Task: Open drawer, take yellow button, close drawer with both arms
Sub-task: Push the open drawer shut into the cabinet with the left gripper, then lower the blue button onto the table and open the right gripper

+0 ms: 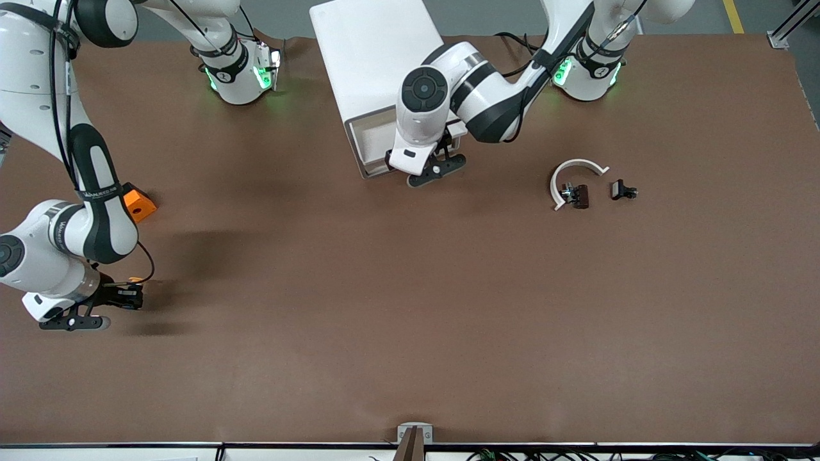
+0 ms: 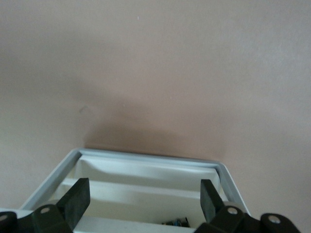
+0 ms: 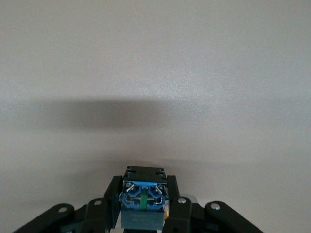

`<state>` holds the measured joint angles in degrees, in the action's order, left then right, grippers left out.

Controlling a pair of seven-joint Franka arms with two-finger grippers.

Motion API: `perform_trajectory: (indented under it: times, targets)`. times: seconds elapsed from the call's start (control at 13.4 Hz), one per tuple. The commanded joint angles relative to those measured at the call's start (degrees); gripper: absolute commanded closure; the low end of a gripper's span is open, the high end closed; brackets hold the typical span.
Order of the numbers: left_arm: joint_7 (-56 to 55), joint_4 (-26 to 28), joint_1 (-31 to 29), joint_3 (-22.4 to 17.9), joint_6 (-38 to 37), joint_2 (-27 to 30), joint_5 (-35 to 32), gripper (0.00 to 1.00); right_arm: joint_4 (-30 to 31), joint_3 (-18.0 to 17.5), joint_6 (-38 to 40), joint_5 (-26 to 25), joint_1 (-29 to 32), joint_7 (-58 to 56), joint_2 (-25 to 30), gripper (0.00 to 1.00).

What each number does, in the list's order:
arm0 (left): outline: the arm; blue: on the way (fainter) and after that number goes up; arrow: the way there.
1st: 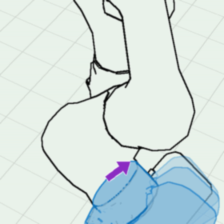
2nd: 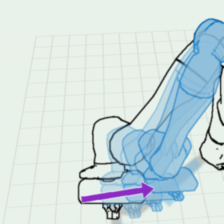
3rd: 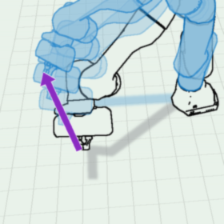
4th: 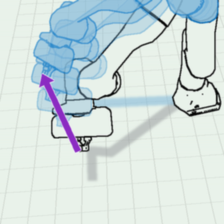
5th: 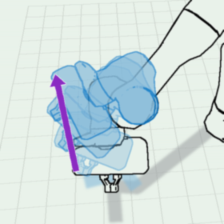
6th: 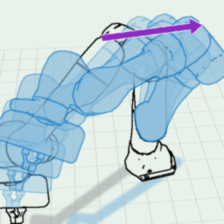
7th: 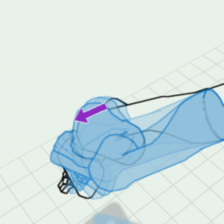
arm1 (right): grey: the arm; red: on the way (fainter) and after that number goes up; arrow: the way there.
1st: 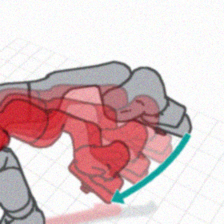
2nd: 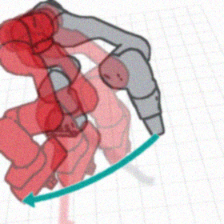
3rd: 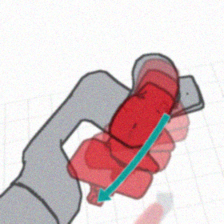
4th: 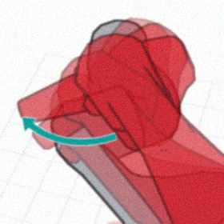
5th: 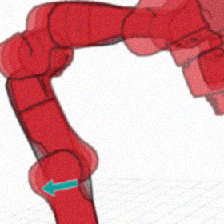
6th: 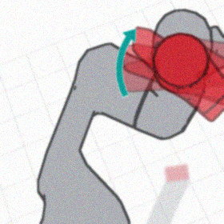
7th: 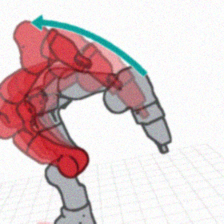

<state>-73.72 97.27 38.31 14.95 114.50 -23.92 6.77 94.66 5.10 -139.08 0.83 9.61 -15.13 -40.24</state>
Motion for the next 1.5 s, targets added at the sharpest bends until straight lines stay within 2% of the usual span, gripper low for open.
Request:
perform_trajectory:
  times: [0.0,0.15,0.37,0.45,0.82,1.05,1.42]
  targets:
    - [-1.6,0.0,1.2,0.3,-0.5,0.3,3.4,0.00,0.1,-1.1,-0.8,-0.9,1.5,-0.2,-0.3,1.00]
    - [-2.6,-0.1,2.5,0.3,-0.5,0.3,5.5,0.00,0.0,-1.1,-0.8,-0.9,1.5,-0.2,-0.4,0.98]
    - [-3.6,-0.2,3.8,0.3,-0.5,-0.3,8.6,0.00,0.0,-1.1,-0.8,-0.9,1.5,-0.3,-0.4,0.52]
    - [-3.5,-0.2,3.8,0.3,-0.5,-0.6,9.0,0.00,0.0,-1.1,-0.8,-0.8,1.5,-0.3,-0.4,0.01]
    - [-4.1,-0.1,4.6,0.3,-0.5,-0.6,10.7,0.00,0.1,-1.1,1.3,-0.9,1.0,-0.2,1.2,0.00]
    - [-4.2,-0.2,4.6,0.3,-0.5,-0.4,14.0,0.00,-1.4,-1.1,10.7,-0.9,0.9,0.4,5.7,0.00]
    - [-3.0,-1.5,2.3,-0.6,-0.4,-0.3,11.8,0.00,-1.9,-1.1,28.0,-1.1,1.8,0.4,16.2,0.00]
